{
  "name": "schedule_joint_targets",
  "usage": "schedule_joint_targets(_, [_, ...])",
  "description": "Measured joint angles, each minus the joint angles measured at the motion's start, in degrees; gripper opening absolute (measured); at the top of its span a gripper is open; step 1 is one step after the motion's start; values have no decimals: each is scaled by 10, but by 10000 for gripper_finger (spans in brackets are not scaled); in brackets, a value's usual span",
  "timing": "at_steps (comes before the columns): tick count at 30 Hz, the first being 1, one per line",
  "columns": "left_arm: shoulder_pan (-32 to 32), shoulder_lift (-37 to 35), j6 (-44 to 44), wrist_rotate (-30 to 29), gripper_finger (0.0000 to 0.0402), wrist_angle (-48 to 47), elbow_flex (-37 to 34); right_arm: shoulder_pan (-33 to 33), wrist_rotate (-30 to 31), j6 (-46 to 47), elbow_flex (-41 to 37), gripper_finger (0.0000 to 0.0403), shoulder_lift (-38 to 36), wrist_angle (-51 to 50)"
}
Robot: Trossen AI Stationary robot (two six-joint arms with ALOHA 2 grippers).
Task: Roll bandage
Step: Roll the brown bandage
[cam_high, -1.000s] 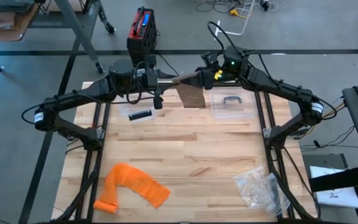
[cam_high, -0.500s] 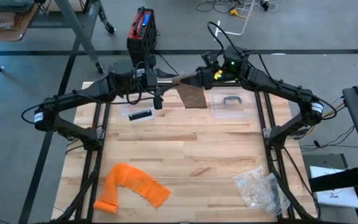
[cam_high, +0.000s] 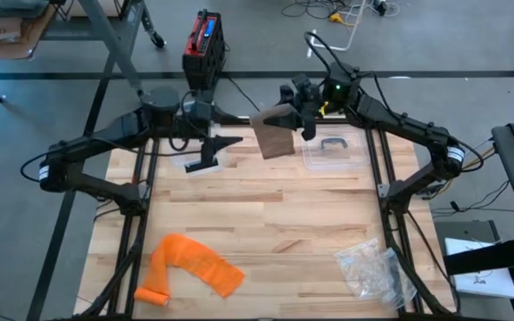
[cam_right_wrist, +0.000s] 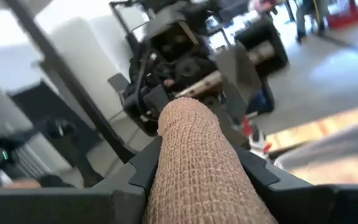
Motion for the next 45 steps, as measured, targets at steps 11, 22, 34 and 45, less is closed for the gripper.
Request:
schedule_joint_targets(11, [-1,61,-10,4,255,55,-1,14,2,-56,-1,122,0,70])
schedule_joint_targets(22, [-1,108,3,-9,163,125,-1,30,49,-111,-1,120,0,79])
schedule_joint_targets(34, [-2,83,6,26,2,22,-1,24,62,-113,-1,119,0,80])
schedule_joint_targets(45, [-4,11,22,55,0,-30,-2,19,75,-147,-2,120,0,65])
